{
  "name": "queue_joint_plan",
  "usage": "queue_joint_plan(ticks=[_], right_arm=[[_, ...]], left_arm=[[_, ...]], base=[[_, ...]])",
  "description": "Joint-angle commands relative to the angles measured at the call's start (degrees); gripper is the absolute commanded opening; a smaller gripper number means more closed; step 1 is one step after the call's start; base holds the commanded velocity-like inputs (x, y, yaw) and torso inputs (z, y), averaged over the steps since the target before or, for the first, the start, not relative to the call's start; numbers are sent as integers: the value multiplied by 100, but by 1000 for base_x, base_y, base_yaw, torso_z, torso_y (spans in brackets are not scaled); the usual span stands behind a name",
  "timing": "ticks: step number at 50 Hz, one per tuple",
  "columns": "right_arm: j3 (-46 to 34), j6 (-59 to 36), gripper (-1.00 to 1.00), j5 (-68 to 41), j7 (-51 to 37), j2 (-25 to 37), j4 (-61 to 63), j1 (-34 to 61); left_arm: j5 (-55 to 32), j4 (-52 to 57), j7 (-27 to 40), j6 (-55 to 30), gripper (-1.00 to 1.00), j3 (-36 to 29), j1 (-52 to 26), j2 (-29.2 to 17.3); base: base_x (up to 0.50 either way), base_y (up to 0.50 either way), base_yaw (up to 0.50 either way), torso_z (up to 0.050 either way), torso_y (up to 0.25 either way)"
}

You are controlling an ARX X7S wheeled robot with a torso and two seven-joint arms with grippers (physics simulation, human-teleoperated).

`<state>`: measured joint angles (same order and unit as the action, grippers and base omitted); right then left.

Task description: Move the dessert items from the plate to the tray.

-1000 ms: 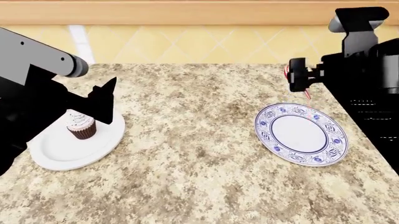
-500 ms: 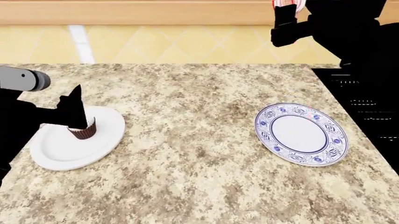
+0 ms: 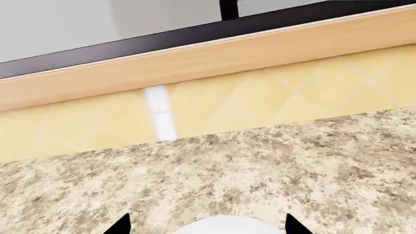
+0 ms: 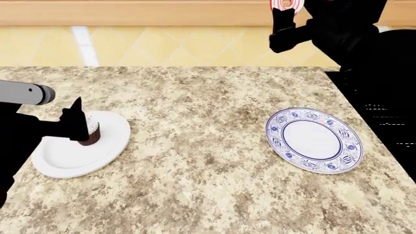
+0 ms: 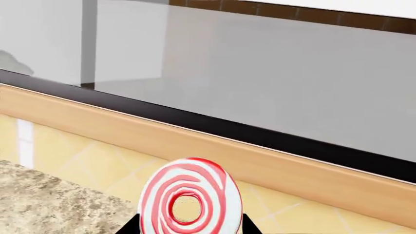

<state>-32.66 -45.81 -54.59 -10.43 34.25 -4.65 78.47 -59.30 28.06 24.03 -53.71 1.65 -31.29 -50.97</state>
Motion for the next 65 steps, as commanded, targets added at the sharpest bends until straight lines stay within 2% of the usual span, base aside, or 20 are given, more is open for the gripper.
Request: queue_joint_plan(ticks=[1,19,50,61,65], right_arm=[[-80,48,-100,139,88,-41,1,-50],[-98,104,-100,124,96,-64,56,-150],[-148,136,-100,117,139,-112,-43,-237],[-175,156,-100,132,153,-142,-79,-259],[-190,158,-100,143,163,-156,-111,-253]], left_arm=[[219,-200,-184,41,100,-351,-234,98],[471,-439,-377,252,100,-640,-209,293],[512,-511,-395,425,100,-629,16,352],[712,-693,-543,626,100,-813,118,489],[556,-583,-369,423,100,-758,154,442]], base=[[0,0,0,0,0],[0,0,0,0,0],[0,0,0,0,0],[0,0,0,0,0],[0,0,0,0,0]])
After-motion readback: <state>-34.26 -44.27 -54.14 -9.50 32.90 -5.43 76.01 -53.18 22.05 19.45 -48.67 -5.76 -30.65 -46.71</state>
